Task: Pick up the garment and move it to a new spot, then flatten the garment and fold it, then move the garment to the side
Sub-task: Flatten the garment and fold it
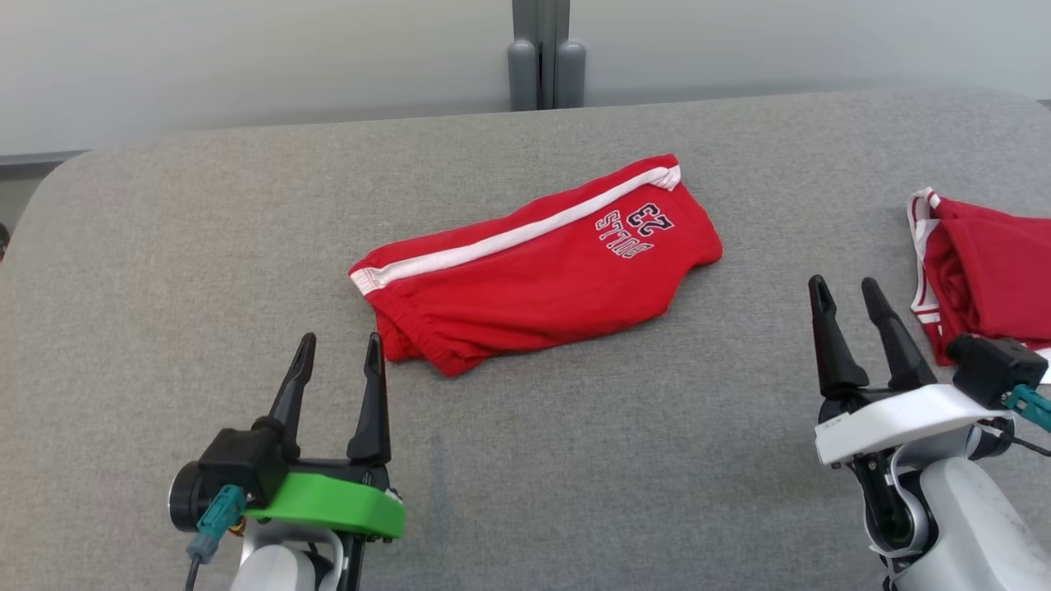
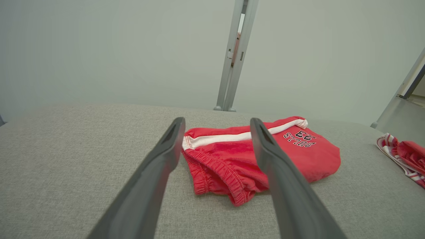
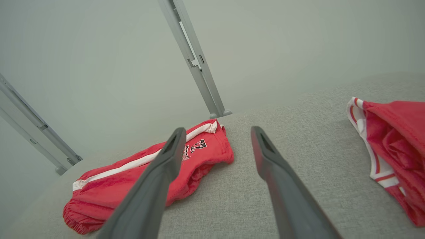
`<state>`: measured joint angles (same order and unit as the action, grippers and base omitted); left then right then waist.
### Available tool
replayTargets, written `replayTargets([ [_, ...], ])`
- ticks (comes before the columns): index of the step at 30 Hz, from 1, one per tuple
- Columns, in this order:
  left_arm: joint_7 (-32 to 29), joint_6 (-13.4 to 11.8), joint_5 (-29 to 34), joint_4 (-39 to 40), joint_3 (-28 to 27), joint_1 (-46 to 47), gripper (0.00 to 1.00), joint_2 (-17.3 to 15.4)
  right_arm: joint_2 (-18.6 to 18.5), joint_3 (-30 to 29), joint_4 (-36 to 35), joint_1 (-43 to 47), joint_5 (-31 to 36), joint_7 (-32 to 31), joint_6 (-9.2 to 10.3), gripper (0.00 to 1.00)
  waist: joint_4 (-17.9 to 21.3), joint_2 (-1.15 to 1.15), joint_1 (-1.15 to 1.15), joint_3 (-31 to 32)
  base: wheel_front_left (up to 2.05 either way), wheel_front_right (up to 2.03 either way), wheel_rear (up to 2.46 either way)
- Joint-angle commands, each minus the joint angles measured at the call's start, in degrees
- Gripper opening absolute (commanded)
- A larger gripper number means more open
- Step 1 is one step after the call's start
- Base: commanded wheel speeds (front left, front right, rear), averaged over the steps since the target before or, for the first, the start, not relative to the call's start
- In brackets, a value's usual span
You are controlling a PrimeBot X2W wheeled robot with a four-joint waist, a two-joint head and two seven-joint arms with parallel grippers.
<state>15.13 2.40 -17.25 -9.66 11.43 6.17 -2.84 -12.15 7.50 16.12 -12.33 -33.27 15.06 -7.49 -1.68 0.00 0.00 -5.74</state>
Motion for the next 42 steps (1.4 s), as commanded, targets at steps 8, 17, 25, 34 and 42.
replayTargets([
  [8, 0.0, -1.2, -1.2, -0.2, 2.8, 2.6, 1.00, -0.1, 2.5, -0.9, 3.7, -3.1, -13.9, -6.9, 0.00, 1.00, -4.3, 0.00, 0.00, -4.0, 0.00, 0.00, 0.00],
  [17, 0.0, -2.0, -2.5, -0.4, 6.5, 5.1, 1.00, -0.2, 3.5, -4.2, 10.9, -9.6, -24.6, -16.0, -0.01, 1.00, -10.7, 0.00, 0.00, -8.1, 0.00, 0.00, 0.00],
  [25, 0.0, -3.5, -4.8, -0.2, 10.2, 6.3, 1.00, -0.1, 2.9, -8.6, 19.9, -15.5, -28.1, -19.0, -0.01, 1.00, -16.1, 0.00, 0.00, -10.8, 0.00, 0.00, 0.00],
  [34, 0.0, -4.6, -6.0, 0.4, 13.1, 6.8, 1.00, -0.1, 1.6, -9.9, 28.3, -20.3, -27.8, -20.5, -0.10, 1.00, -19.6, 0.00, 0.00, -12.0, 0.00, 0.00, 0.00],
  [42, 0.0, -5.5, -6.8, 1.0, 13.8, 7.2, 1.00, -0.1, 0.6, -9.4, 33.2, -24.0, -27.3, -22.5, -0.16, 1.00, -21.8, 0.00, 0.00, -13.1, 0.00, 0.00, 0.00],
])
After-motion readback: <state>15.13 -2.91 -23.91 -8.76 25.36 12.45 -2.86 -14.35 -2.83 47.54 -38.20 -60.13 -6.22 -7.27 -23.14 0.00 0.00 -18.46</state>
